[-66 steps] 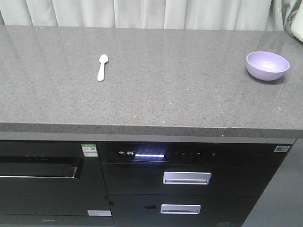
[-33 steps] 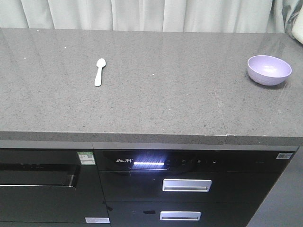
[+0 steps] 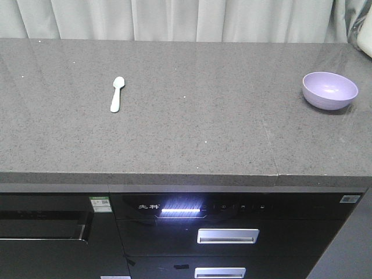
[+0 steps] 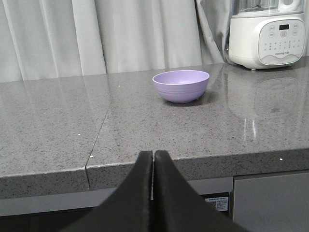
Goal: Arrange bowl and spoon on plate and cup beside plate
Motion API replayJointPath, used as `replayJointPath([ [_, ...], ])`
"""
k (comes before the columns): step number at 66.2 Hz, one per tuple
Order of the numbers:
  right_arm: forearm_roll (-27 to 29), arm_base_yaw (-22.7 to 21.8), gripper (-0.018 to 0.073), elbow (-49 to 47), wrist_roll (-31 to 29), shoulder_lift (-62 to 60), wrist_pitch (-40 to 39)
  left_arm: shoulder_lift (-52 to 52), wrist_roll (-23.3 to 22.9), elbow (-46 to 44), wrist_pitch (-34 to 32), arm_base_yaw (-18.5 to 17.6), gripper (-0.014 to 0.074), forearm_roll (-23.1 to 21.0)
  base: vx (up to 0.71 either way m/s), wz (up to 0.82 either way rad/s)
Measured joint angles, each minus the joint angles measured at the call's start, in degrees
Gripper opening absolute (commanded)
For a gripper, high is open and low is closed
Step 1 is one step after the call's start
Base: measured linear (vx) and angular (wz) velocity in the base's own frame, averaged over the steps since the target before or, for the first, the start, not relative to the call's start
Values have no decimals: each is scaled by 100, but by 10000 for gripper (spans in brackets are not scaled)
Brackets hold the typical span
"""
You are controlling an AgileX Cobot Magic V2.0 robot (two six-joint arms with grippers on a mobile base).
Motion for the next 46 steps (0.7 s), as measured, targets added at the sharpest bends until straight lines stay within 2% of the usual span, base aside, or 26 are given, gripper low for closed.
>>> replayJointPath([
  [46,0,0,-5,0,0,0,0,0,0,0,0,0,-6,0,4,-3],
])
